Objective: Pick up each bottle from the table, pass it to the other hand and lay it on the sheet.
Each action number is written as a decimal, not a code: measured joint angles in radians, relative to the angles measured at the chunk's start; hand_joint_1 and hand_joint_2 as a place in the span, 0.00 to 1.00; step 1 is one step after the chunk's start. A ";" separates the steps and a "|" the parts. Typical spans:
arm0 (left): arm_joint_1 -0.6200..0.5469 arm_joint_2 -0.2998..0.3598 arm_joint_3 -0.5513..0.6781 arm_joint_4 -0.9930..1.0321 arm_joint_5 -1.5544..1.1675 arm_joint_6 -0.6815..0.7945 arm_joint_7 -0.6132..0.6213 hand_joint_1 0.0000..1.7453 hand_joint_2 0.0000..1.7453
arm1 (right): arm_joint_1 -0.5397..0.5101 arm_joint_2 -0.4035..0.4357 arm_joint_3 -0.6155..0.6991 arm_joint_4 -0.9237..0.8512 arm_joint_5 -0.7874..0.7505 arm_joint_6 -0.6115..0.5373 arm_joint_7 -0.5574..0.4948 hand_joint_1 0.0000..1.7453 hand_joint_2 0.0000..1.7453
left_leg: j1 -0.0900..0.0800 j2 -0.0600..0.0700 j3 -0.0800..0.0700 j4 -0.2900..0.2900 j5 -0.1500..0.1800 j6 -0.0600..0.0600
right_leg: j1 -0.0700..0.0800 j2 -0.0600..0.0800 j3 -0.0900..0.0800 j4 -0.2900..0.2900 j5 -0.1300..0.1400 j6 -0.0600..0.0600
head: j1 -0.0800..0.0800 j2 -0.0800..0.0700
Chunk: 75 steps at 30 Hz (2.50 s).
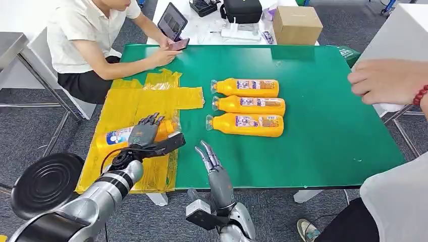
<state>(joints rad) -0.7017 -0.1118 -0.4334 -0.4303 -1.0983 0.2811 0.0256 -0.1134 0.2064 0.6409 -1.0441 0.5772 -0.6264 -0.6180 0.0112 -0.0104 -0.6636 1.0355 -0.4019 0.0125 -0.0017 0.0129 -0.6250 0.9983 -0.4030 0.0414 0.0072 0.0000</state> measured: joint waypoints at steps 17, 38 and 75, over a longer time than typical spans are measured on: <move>-0.004 -0.025 0.009 0.008 0.016 -0.067 -0.091 0.00 1.00 | -0.012 0.009 0.013 0.046 -0.006 -0.025 -0.014 0.00 0.00 | 0.000 0.000 0.000 0.000 0.000 0.000 | 0.000 0.000 0.000 0.000 0.000 0.000 | 0.000 0.000; 0.250 -0.047 0.075 -0.423 0.854 -0.243 -0.457 0.00 1.00 | 0.015 -0.008 0.063 -0.059 0.014 -0.069 -0.079 0.00 0.00 | 0.000 0.001 -0.001 0.000 -0.001 -0.001 | 0.000 0.000 -0.002 0.000 0.000 0.000 | 0.000 0.000; 0.608 -0.018 0.025 -0.969 0.838 0.185 -0.544 0.00 1.00 | -0.201 -0.052 -0.685 0.180 0.729 -0.071 0.197 0.00 0.00 | 0.000 0.001 -0.002 0.000 0.000 0.000 | 0.000 0.000 -0.002 0.000 0.000 0.000 | 0.000 0.000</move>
<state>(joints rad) -0.0933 -0.1301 -0.4086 -1.3989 -0.2602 0.4665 -0.5188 -0.3140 0.1545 -0.0446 -0.8639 1.3058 -0.6977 -0.4214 0.0110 -0.0099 -0.6654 1.0356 -0.4019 0.0128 -0.0018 0.0130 -0.6266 0.9979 -0.4028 0.0417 0.0072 0.0000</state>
